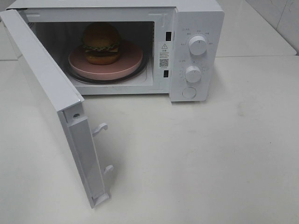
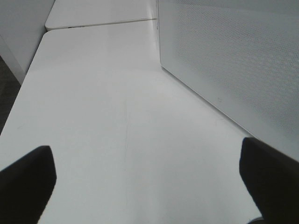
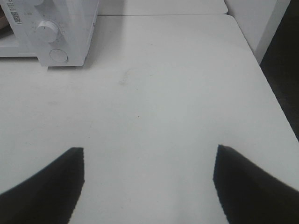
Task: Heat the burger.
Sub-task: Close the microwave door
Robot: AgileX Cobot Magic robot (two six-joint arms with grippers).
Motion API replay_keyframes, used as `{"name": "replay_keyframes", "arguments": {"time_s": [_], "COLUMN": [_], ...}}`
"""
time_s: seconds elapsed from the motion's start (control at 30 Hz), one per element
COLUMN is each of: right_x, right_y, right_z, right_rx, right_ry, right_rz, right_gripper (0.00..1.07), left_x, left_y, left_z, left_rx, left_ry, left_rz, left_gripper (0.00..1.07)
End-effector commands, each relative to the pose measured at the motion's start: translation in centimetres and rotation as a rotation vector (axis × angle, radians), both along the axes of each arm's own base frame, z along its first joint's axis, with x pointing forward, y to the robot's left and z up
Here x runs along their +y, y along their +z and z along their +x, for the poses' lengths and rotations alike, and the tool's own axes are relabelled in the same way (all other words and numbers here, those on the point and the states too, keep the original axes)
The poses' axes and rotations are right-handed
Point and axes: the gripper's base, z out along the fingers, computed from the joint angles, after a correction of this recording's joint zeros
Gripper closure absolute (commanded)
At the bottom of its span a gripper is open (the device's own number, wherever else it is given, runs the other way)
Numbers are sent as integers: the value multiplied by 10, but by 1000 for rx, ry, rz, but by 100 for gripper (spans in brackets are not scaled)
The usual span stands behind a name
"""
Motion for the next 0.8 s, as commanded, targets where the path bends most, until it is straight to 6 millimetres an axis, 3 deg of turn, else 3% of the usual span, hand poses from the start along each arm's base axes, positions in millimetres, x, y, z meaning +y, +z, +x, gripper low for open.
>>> {"name": "replay_keyframes", "arguments": {"time_s": [0.03, 0.8], "right_x": [0, 0], "right_y": [-1, -1], "right_z": [-2, -3], "right_rx": [-37, -39], "right_ry": [-16, -17], "right_rz": [10, 11], "right_gripper": [31, 31], "left_x": [0, 0], "left_y": [0, 0], "left_z": [-3, -3], "left_rx": [-16, -15], "left_ry": [-1, 1], "left_rz": [-5, -3], "left_gripper": [7, 7]}}
